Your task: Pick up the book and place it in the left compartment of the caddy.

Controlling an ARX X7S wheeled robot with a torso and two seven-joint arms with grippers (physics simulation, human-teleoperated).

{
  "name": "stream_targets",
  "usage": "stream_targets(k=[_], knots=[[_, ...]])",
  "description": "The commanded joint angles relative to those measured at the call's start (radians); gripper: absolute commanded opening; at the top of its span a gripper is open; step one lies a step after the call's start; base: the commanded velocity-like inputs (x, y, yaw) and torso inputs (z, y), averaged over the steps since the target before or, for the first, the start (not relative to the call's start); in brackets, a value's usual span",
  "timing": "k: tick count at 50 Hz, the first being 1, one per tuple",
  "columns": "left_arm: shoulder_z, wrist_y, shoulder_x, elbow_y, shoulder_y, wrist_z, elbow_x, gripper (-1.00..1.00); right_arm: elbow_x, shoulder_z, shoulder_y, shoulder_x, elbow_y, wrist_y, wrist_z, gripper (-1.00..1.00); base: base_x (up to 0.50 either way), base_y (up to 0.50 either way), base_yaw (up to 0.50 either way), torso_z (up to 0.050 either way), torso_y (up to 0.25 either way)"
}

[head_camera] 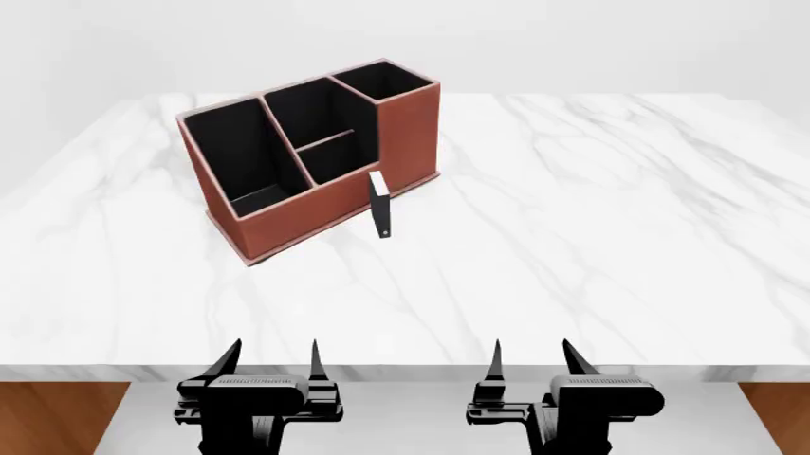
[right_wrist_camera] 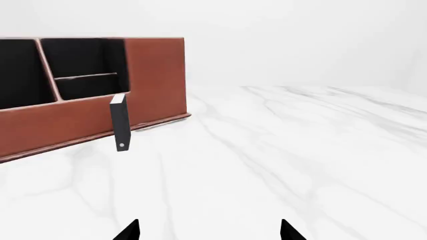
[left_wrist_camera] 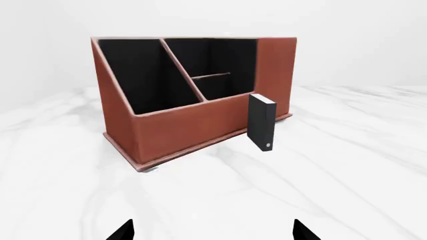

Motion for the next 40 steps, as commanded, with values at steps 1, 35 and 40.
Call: stream_targets(k=[1, 35, 40], knots=[[0.018, 0.007, -0.015, -0.006, 0.000, -0.025, -0.011, 1.00, 0.021, -0.020, 0.000, 0.015, -0.006, 0.012, 0.018, 1.00, 0.00, 0.00, 0.00, 0.000, 0.000], [0.096, 0.029, -0.079, -0.019, -0.005, -0.103, -0.064, 1.00, 0.049, -0.116, 0.009, 0.079, 0.024, 0.016, 0.112, 1.00, 0.00, 0.27, 0.00, 0.000, 0.000], [0.101, 0.032, -0.083, -0.020, -0.005, -0.110, -0.071, 1.00, 0.052, -0.124, 0.009, 0.083, 0.029, 0.013, 0.118, 1.00, 0.00, 0.50, 0.00, 0.000, 0.000]])
